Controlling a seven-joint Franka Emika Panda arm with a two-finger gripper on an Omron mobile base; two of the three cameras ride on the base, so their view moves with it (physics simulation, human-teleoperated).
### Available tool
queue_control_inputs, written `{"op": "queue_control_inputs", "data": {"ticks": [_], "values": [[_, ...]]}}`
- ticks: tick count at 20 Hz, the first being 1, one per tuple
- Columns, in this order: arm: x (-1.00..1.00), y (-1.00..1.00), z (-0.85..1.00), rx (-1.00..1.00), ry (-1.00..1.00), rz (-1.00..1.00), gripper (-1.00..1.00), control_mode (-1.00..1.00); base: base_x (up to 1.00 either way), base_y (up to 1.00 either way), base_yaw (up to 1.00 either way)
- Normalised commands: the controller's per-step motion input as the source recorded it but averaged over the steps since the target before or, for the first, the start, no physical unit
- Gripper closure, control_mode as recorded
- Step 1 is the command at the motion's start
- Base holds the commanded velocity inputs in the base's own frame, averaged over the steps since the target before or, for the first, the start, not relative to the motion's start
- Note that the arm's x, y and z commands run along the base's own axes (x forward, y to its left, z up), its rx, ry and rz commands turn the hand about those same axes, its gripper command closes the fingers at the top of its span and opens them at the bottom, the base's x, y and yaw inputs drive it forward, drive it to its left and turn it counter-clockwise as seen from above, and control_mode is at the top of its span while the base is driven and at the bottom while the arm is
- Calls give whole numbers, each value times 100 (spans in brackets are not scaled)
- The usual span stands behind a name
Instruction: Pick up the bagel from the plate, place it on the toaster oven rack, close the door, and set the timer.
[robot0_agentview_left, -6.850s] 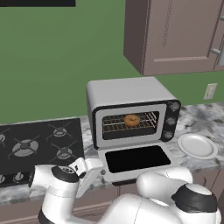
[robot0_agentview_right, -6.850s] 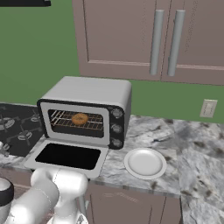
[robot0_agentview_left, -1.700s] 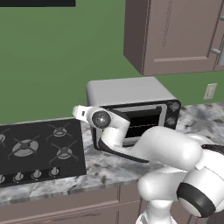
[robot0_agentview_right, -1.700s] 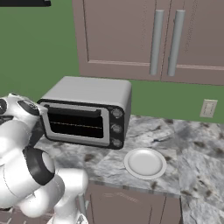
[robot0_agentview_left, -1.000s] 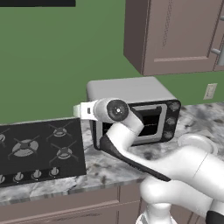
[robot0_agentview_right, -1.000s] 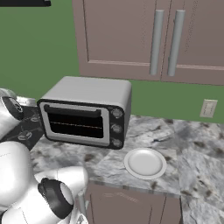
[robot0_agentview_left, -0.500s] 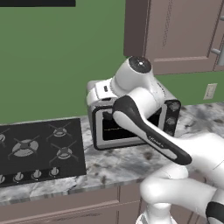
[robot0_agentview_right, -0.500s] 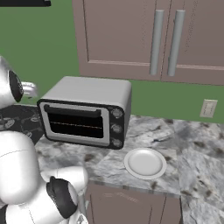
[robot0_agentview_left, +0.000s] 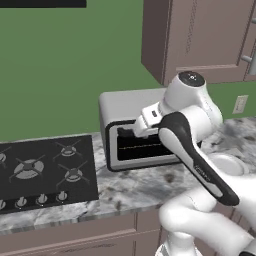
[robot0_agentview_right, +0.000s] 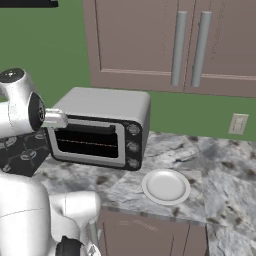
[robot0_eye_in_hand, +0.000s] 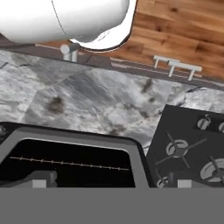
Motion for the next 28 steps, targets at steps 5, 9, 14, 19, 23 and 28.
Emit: {"op": "queue_control_inputs", "data": {"ticks": [5,9,14,19,23,28], "values": [[-27,-100,-74,-3,1,0,-100,-100,0,0,0],[-12,-99,-54,-4,0,0,-100,-100,0,0,0],[-1,-88,-38,-3,0,0,-100,-100,0,0,0],[0,-69,-35,-1,0,0,-100,-100,0,0,0],[9,-42,-44,-1,0,0,-100,-100,0,0,0],[33,-28,-35,0,0,0,-100,-100,0,0,0]]}}
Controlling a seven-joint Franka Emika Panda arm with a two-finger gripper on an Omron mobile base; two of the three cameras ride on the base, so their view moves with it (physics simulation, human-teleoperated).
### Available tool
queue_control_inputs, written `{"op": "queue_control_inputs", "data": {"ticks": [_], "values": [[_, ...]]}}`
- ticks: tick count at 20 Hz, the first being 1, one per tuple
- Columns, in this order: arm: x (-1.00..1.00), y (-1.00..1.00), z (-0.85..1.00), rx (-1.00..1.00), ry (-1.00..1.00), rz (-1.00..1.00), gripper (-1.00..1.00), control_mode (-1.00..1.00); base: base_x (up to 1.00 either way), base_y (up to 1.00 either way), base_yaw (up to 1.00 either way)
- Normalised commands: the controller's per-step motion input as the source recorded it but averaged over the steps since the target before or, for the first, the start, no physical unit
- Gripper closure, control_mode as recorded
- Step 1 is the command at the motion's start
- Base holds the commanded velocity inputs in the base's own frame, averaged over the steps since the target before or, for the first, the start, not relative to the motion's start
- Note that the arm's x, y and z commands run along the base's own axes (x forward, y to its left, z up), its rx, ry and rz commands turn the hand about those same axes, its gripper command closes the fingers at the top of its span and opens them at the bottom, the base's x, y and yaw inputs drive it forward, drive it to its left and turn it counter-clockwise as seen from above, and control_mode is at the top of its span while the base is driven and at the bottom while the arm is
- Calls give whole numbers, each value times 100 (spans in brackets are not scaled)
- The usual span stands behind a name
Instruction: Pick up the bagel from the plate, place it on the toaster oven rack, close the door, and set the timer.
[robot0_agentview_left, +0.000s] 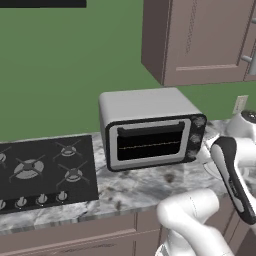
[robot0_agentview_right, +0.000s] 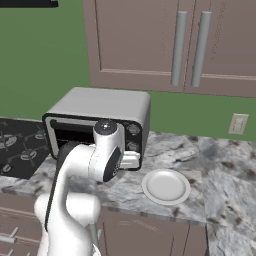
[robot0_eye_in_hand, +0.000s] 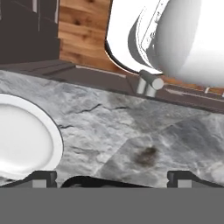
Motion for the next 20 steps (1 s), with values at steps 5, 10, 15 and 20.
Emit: {"op": "queue_control_inputs", "data": {"ticks": [5,10,15,20], "values": [[65,-8,-41,0,1,0,-100,-100,0,0,0],[55,-7,-43,0,1,0,-100,-100,0,0,0],[36,-15,-41,-2,1,0,-100,-100,0,0,0],[47,-24,-10,0,2,0,-100,-100,0,0,0]]}}
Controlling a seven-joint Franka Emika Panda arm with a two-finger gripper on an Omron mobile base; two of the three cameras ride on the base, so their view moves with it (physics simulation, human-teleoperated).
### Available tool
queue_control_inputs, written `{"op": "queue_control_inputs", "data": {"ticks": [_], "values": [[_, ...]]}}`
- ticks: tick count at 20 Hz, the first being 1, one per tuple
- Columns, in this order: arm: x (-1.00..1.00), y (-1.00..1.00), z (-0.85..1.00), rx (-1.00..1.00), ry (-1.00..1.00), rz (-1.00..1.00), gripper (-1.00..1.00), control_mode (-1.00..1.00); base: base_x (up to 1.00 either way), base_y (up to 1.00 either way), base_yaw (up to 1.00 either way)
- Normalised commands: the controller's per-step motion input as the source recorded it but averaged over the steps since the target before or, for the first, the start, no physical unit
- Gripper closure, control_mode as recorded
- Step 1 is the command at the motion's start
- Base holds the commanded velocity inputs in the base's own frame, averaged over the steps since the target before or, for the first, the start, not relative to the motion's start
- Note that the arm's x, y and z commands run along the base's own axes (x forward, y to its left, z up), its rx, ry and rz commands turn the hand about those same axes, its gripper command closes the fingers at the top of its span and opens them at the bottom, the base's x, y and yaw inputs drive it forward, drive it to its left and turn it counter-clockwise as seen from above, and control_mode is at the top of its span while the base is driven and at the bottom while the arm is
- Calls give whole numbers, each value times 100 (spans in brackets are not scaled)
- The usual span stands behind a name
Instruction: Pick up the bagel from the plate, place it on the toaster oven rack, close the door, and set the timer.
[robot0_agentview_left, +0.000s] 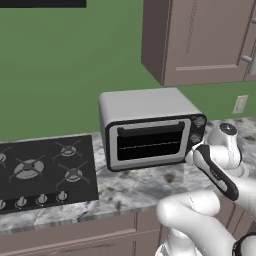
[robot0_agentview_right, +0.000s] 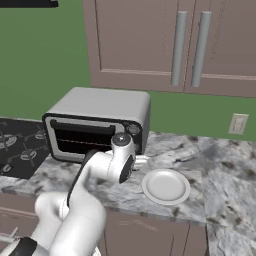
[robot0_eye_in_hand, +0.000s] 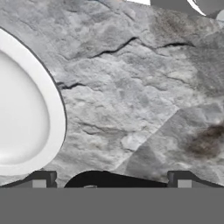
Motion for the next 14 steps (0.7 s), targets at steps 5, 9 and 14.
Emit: {"op": "queue_control_inputs", "data": {"ticks": [5,9,14], "values": [[37,-22,-2,0,0,0,-100,-100,0,0,0],[22,-14,-12,-1,1,0,-100,-100,0,0,0],[6,-1,-13,-2,0,0,-100,-100,0,0,0]]}}
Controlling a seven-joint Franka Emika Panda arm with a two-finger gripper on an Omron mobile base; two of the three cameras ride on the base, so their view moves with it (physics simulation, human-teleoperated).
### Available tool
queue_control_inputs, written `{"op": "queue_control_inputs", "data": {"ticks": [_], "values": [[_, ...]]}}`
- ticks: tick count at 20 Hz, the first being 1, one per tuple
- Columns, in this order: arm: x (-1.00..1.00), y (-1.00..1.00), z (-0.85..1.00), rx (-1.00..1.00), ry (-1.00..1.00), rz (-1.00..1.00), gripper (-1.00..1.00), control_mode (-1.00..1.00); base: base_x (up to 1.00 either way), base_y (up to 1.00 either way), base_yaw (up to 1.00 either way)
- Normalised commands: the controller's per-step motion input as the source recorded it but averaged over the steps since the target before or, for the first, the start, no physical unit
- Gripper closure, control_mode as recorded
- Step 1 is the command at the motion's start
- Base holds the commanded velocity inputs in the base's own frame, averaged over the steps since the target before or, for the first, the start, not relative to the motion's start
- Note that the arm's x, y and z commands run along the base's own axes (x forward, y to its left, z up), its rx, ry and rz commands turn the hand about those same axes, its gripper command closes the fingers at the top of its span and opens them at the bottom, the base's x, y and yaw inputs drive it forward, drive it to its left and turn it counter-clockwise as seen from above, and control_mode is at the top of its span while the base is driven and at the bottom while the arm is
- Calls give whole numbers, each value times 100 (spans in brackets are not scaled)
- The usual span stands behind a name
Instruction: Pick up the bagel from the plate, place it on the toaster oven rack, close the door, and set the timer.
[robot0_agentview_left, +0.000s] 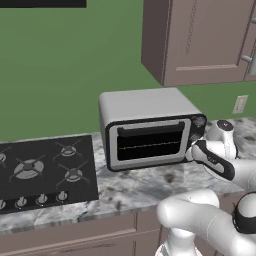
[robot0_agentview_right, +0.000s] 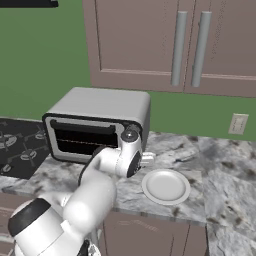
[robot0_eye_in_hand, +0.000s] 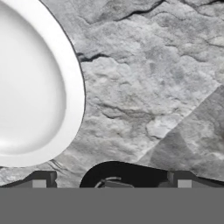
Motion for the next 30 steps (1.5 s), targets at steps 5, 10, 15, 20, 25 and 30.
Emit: {"op": "queue_control_inputs", "data": {"ticks": [5,10,15,20,25,30], "values": [[0,0,-18,-2,0,0,-100,-100,0,0,0],[0,0,-14,-2,0,0,-100,-100,0,0,0],[0,0,-4,0,-4,0,-100,-100,0,0,0],[0,0,-2,0,-10,0,-100,-100,0,0,0],[3,4,-1,0,-5,0,-100,-100,0,0,0],[22,2,0,0,0,0,-100,-100,0,0,0]]}}
